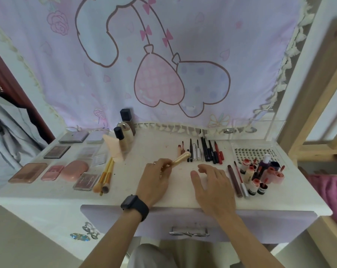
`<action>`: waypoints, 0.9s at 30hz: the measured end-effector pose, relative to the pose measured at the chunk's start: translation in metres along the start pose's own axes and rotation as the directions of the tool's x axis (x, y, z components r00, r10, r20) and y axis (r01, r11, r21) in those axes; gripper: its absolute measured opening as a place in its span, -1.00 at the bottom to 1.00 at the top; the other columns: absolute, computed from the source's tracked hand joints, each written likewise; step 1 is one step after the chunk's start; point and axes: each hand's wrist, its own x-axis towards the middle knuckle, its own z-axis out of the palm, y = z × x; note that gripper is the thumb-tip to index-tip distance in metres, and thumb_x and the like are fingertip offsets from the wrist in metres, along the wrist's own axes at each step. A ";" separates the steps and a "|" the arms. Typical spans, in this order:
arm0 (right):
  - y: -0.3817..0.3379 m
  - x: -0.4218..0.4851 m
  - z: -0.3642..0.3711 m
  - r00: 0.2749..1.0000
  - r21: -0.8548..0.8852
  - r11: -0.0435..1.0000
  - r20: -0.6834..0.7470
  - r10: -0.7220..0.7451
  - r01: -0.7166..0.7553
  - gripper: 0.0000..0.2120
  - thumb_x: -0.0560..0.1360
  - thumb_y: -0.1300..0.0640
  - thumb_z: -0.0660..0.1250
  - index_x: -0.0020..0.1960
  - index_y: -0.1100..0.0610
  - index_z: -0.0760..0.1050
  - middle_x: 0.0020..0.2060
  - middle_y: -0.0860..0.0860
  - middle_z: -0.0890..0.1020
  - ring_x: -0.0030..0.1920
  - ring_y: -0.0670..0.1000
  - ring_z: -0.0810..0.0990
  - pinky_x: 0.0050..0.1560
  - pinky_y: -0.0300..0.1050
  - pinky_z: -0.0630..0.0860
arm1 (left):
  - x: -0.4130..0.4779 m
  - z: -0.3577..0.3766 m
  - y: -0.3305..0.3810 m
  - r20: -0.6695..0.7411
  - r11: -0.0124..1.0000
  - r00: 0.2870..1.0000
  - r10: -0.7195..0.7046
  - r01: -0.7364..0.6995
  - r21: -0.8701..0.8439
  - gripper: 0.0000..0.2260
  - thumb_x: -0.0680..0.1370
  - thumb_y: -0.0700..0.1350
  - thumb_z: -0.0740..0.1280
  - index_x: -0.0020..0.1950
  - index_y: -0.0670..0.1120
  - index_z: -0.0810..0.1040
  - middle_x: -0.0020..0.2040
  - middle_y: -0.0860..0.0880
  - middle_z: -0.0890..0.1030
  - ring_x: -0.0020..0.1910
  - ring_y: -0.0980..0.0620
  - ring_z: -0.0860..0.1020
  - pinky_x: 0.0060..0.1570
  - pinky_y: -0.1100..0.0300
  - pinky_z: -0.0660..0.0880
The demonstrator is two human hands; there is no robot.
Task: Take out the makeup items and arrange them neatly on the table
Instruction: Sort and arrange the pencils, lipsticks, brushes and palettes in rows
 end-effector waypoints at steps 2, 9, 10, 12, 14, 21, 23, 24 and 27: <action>0.002 -0.001 -0.001 1.000 0.108 0.994 -0.025 -0.007 0.010 -0.44 0.57 -0.42 -0.04 0.23 -0.08 0.48 -0.07 -0.30 0.55 0.00 -0.20 0.48 0.04 -0.18 0.41 | -0.008 0.006 0.006 0.019 0.997 0.998 0.065 -0.065 -0.031 -0.81 0.63 -0.10 0.29 0.21 0.10 0.55 -0.02 0.14 0.54 0.00 0.16 0.46 -0.09 0.44 0.33; 0.003 0.002 -0.004 0.997 0.247 0.967 -0.014 0.070 -0.065 -0.49 0.53 -0.48 -0.05 -0.20 -0.12 0.40 -0.36 -0.14 0.56 -0.42 -0.10 0.49 -0.40 -0.27 0.31 | -0.019 0.011 0.020 0.078 0.978 0.990 0.120 -0.105 -0.180 -0.81 0.61 -0.12 0.35 0.14 0.14 0.63 0.02 0.15 0.56 0.03 0.21 0.47 -0.01 0.40 0.35; 0.003 0.003 -0.003 0.996 0.258 0.963 -0.007 0.085 -0.080 -0.47 0.54 -0.46 -0.02 -0.24 -0.08 0.42 -0.38 -0.15 0.55 -0.46 -0.10 0.47 -0.42 -0.24 0.31 | -0.019 0.011 0.021 0.084 0.968 0.992 0.096 -0.074 -0.238 -0.83 0.61 -0.12 0.34 0.11 0.12 0.64 -0.02 0.14 0.59 -0.02 0.19 0.49 -0.05 0.38 0.36; 0.005 0.004 -0.002 0.996 0.258 0.962 -0.003 0.089 -0.085 -0.44 0.55 -0.42 0.00 -0.33 -0.02 0.41 -0.44 -0.09 0.52 -0.50 -0.09 0.41 -0.44 -0.19 0.30 | -0.017 0.010 0.023 0.110 0.929 0.994 0.012 0.030 -0.368 -0.87 0.63 -0.09 0.31 0.03 0.06 0.65 -0.12 0.15 0.62 -0.13 0.16 0.51 -0.09 0.29 0.41; 0.004 0.004 -0.002 0.998 0.226 0.972 -0.006 0.070 -0.067 -0.40 0.56 -0.39 0.00 -0.40 0.01 0.36 -0.49 -0.05 0.48 -0.51 -0.07 0.38 -0.46 -0.21 0.25 | -0.015 0.011 0.023 0.114 0.902 0.992 -0.053 0.096 -0.421 -0.84 0.64 -0.04 0.29 -0.07 -0.02 0.63 -0.28 0.17 0.57 -0.26 0.16 0.45 -0.20 0.30 0.38; 0.001 0.000 -0.001 0.996 0.146 0.987 -0.067 -0.061 0.070 -0.49 0.61 -0.22 0.03 -0.46 -0.06 0.24 -0.61 -0.10 0.25 -0.56 -0.07 0.24 -0.47 -0.25 0.14 | -0.008 0.024 0.029 -0.001 0.897 0.961 -0.277 0.258 -0.358 -0.66 0.56 -0.03 0.32 -0.40 -0.07 0.40 -0.45 0.04 0.38 -0.43 0.12 0.27 -0.41 0.29 0.23; -0.001 -0.002 -0.001 0.978 0.100 0.983 -0.152 -0.141 0.157 -0.52 0.63 -0.13 0.09 -0.43 0.00 0.28 -0.58 -0.14 0.23 -0.56 -0.11 0.20 -0.47 -0.32 0.07 | -0.005 0.025 0.028 0.015 0.882 0.951 -0.307 0.291 -0.370 -0.64 0.54 -0.05 0.32 -0.41 -0.14 0.37 -0.43 -0.03 0.36 -0.41 0.08 0.25 -0.36 0.19 0.22; -0.001 -0.003 -0.001 0.966 0.078 0.978 -0.190 -0.178 0.195 -0.54 0.64 -0.09 0.12 -0.42 0.02 0.31 -0.57 -0.15 0.24 -0.54 -0.11 0.19 -0.46 -0.35 0.06 | -0.005 0.024 0.028 0.021 0.875 0.948 -0.316 0.300 -0.380 -0.65 0.54 -0.07 0.32 -0.41 -0.14 0.35 -0.42 -0.05 0.34 -0.41 0.07 0.23 -0.34 0.15 0.20; 0.002 -0.006 0.000 0.969 0.091 0.976 -0.170 -0.181 0.199 -0.59 0.64 -0.16 0.14 -0.32 0.00 0.33 -0.53 -0.17 0.29 -0.51 -0.09 0.27 -0.48 -0.35 0.14 | -0.005 0.026 0.029 -0.001 0.858 0.945 -0.327 0.297 -0.418 -0.65 0.55 -0.09 0.32 -0.42 -0.06 0.33 -0.46 0.02 0.31 -0.44 0.10 0.21 -0.35 0.16 0.18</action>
